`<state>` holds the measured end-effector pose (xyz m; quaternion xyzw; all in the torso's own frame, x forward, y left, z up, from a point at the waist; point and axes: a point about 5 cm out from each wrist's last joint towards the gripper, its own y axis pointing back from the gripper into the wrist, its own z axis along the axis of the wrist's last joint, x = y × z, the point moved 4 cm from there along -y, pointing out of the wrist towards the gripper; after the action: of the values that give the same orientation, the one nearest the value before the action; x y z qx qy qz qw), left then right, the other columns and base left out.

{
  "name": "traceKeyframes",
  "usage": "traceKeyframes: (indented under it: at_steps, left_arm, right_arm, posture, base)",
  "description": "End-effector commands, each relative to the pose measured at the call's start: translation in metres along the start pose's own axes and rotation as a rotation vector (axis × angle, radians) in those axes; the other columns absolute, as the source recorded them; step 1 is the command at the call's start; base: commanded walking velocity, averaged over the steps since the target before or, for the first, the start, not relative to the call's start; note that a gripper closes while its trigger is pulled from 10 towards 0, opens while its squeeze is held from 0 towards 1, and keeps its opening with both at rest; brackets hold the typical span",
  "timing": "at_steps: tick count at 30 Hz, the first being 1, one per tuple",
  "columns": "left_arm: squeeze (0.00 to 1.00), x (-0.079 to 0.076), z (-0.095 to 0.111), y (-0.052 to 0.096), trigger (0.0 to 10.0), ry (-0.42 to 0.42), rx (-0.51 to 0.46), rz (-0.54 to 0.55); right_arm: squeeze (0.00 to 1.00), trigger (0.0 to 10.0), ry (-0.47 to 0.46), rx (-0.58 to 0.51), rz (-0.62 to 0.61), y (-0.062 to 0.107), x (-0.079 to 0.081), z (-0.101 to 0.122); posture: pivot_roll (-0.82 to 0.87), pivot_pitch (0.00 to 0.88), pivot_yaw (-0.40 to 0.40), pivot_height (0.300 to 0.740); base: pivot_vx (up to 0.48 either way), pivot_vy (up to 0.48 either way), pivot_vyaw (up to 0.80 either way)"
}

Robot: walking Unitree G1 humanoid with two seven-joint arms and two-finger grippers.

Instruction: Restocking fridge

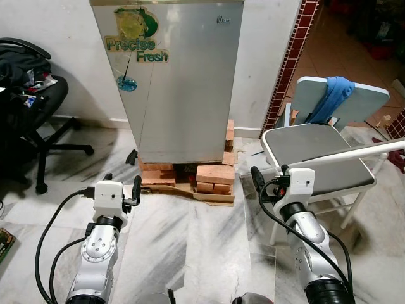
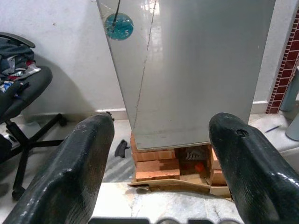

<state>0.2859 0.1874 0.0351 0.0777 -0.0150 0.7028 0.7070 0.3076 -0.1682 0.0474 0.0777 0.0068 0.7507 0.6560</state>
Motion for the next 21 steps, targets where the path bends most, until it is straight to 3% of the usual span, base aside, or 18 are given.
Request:
traceKeyframes:
  at_steps: [1, 11, 13, 14, 17, 21]
  left_arm:
    - [0.00, 0.000, -0.001, 0.001, 10.0, -0.011, 0.002, -0.004]
    - [0.00, 0.000, -0.001, 0.001, 10.0, -0.011, 0.002, -0.004]
    - [0.00, 0.000, -0.001, 0.000, 10.0, -0.011, 0.001, -0.004]
    - [0.00, 0.030, 0.010, -0.006, 10.0, -0.037, 0.006, 0.011]
    - [0.00, 0.028, 0.016, -0.002, 10.0, -0.055, -0.013, 0.002]
    - [0.00, 0.010, 0.021, 0.010, 10.0, 0.012, -0.045, 0.028]
  right_arm:
    - [0.00, 10.0, -0.003, -0.002, 0.004, -0.001, 0.002, 0.002]
    - [0.00, 10.0, -0.003, -0.002, 0.004, -0.001, 0.002, 0.002]
    - [0.00, 10.0, 0.021, 0.007, 0.007, -0.001, 0.003, 0.002]
    - [0.00, 10.0, 0.048, -0.043, -0.076, -0.009, -0.017, 0.022]
    - [0.00, 10.0, 0.066, -0.049, -0.112, -0.008, -0.022, 0.023]
    - [0.00, 10.0, 0.090, -0.019, -0.101, -0.002, -0.019, 0.014]
  posture:
    - [0.05, 0.000, 0.042, 0.740]
    - [0.05, 0.000, 0.042, 0.740]
    - [0.00, 0.000, 0.000, 0.740]
    - [0.07, 0.000, 0.020, 0.740]
    - [0.07, 0.000, 0.021, 0.740]
    - [0.07, 0.000, 0.022, 0.740]
  base:
    - [0.000, 0.000, 0.00]
    - [0.000, 0.000, 0.00]
    - [0.000, 0.000, 0.00]
    - [0.000, 0.000, 0.00]
    - [0.000, 0.000, 0.00]
    - [0.000, 0.000, 0.00]
